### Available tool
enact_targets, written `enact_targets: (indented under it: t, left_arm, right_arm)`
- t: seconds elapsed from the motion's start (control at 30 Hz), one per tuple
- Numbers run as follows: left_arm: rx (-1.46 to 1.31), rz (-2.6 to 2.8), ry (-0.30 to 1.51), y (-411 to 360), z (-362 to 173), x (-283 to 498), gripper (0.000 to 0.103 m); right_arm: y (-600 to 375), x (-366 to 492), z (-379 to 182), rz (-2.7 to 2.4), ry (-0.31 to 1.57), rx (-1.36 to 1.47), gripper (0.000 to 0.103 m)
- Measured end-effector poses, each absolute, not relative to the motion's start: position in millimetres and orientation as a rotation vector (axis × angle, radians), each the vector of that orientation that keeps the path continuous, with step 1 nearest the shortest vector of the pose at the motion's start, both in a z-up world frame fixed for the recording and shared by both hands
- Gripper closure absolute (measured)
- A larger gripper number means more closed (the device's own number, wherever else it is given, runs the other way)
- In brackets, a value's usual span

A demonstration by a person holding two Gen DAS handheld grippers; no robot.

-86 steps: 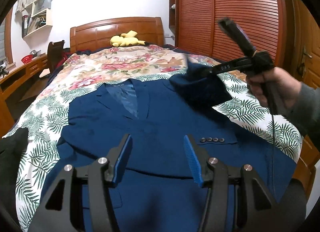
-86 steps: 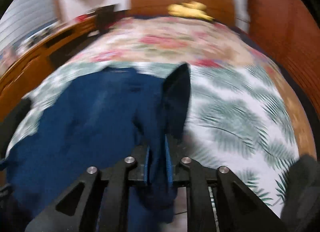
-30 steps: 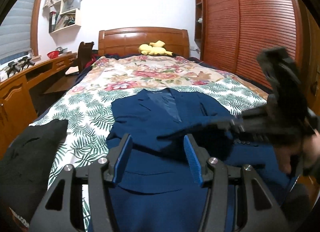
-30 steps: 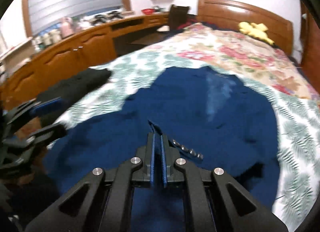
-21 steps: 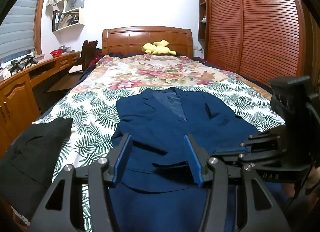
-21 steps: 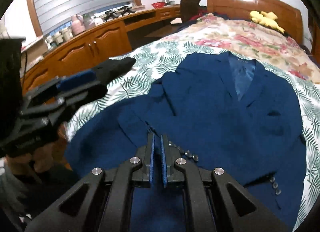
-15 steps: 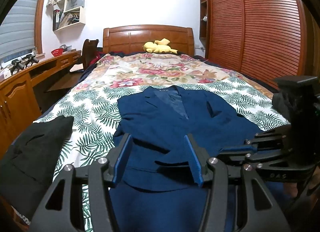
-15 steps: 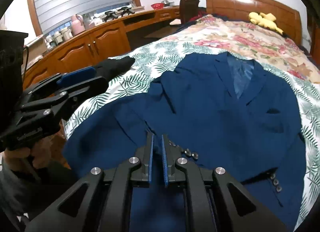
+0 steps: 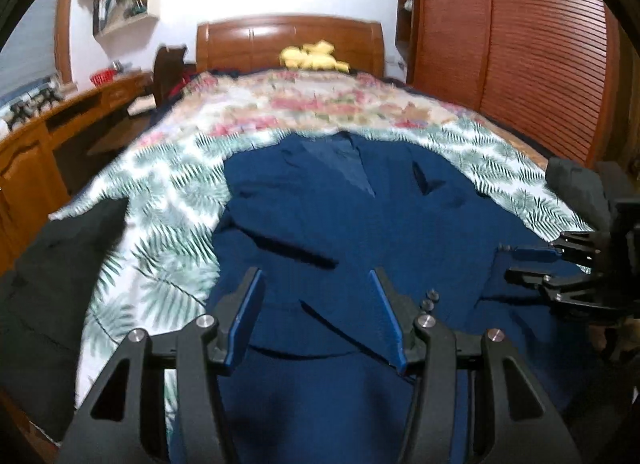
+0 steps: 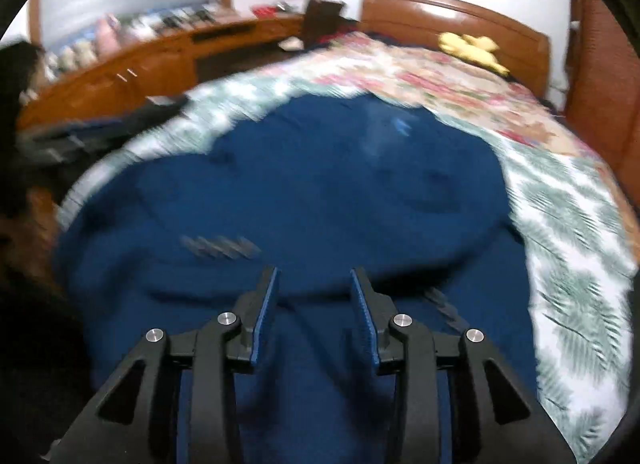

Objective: Fold large clothes

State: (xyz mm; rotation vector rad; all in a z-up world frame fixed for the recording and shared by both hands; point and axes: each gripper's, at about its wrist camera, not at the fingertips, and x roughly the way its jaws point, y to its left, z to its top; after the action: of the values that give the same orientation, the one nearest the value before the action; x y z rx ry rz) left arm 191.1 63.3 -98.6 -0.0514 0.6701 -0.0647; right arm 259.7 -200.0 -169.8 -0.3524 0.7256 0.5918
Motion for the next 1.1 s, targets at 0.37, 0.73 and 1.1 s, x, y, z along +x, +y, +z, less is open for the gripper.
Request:
enact_targets:
  t: [0.37, 0.73, 1.1]
  left_arm:
    - [-0.084, -0.073, 0.861, 52, -143, 228, 0.050]
    - [-0.183, -0.045, 0.909, 55, -162, 253, 0.058]
    - [-0.154, -0.040, 0.822, 45, -137, 241, 0.102]
  right_arm:
    - [-237, 271, -196, 0.537, 0.722, -0.284, 0.066]
    - [-244, 262, -197, 0.536, 0.699, -0.274, 0.066]
    - [-246, 258, -195, 0.547, 0.699, -0.277, 0.066]
